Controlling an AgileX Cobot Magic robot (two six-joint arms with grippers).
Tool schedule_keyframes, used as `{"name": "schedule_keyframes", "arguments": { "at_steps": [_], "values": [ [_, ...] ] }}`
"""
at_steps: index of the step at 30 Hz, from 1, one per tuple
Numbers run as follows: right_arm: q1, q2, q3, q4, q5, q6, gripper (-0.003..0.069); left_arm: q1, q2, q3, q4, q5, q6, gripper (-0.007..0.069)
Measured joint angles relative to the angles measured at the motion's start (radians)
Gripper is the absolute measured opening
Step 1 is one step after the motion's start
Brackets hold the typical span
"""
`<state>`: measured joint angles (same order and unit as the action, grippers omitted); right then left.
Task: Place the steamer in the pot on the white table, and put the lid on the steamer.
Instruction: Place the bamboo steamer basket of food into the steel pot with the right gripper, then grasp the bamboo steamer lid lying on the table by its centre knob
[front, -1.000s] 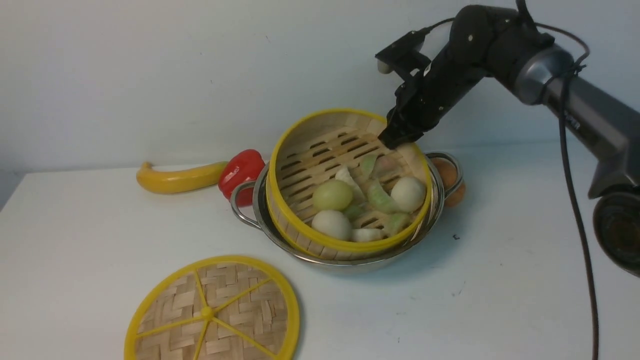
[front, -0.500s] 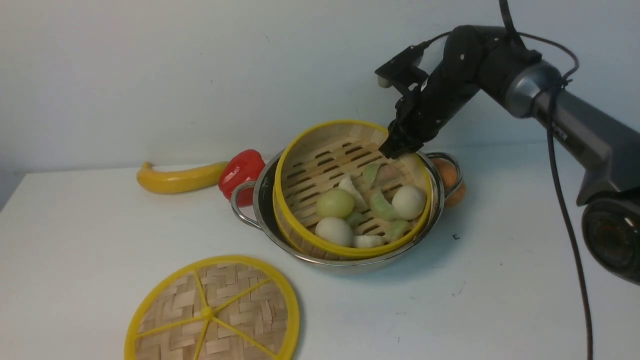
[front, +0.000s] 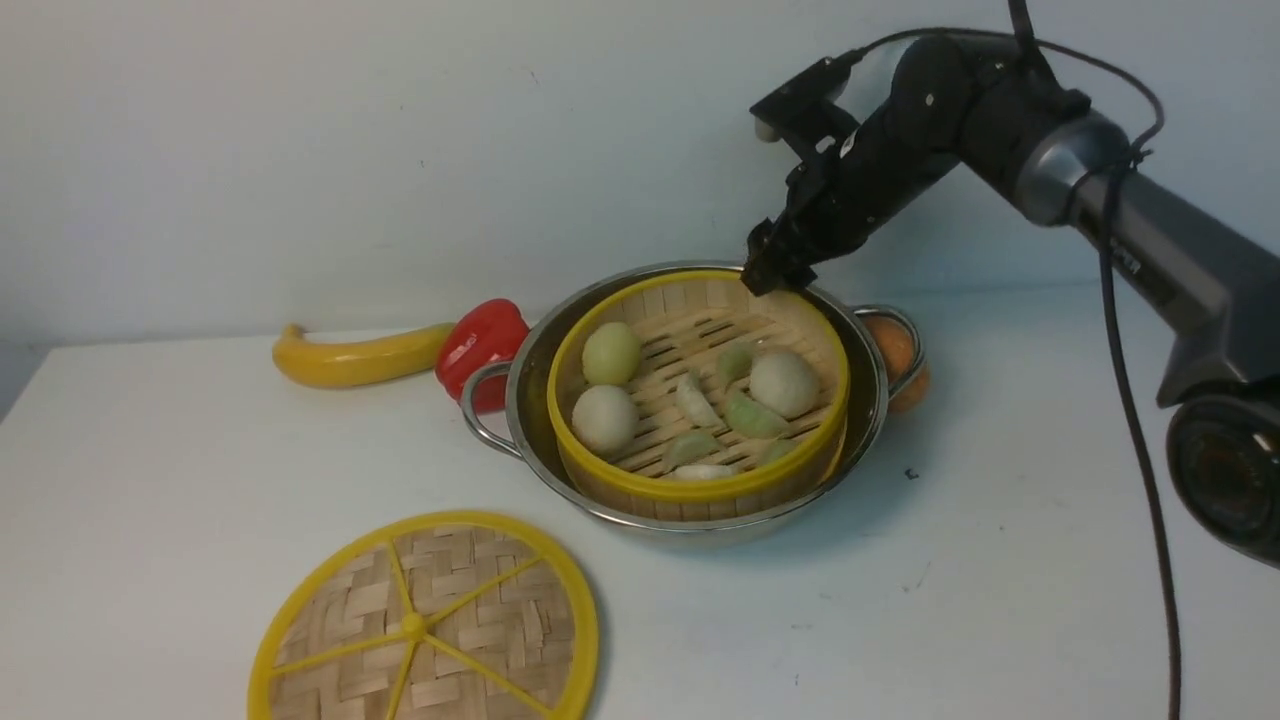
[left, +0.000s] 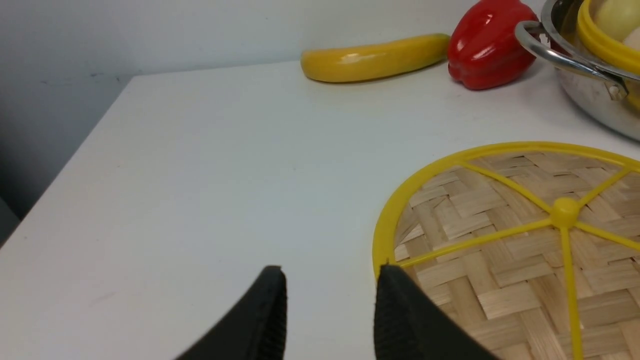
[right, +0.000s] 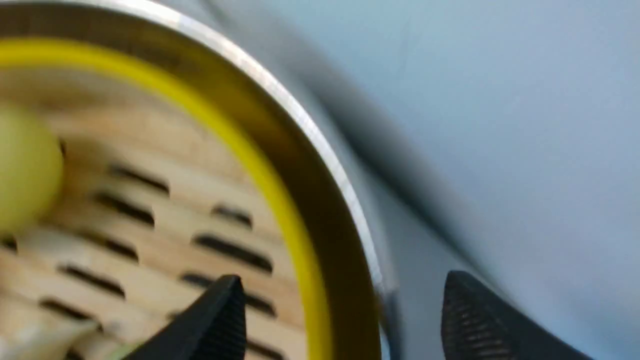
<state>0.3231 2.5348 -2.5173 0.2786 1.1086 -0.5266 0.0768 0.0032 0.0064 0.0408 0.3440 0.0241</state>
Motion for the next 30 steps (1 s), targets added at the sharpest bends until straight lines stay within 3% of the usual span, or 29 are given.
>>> {"name": "schedule_keyframes", "arguments": {
  "at_steps": [4,8,9,13,17,23,30],
  "values": [
    [0.0,-0.038,-0.1,-0.105,-0.014,0.064,0.0477,0.0,0.0,0.0,0.0,0.0,0.0,0.0242],
    [0.0,-0.097,-0.17,-0.258,-0.005,0.195,0.039,0.0,0.0,0.0,0.0,0.0,0.0,0.0242],
    [0.0,-0.14,-0.187,-0.349,-0.004,0.286,0.0304,0.0,0.0,0.0,0.0,0.0,0.0,0.0242],
    [0.0,-0.224,-0.195,-0.509,0.0,0.45,0.0073,0.0,0.0,0.0,0.0,0.0,0.0,0.0242],
    [0.0,-0.302,-0.195,-0.564,0.016,0.527,-0.0003,0.0,0.0,0.0,0.0,0.0,0.0,0.0242],
    [0.0,-0.413,-0.195,-0.473,0.053,0.577,-0.0006,0.0,0.0,0.0,0.0,0.0,0.0,0.0242],
    [0.0,-0.564,-0.197,-0.206,0.11,0.577,-0.0001,0.0,0.0,0.0,0.0,0.0,0.0,0.0242]
  ]
}}
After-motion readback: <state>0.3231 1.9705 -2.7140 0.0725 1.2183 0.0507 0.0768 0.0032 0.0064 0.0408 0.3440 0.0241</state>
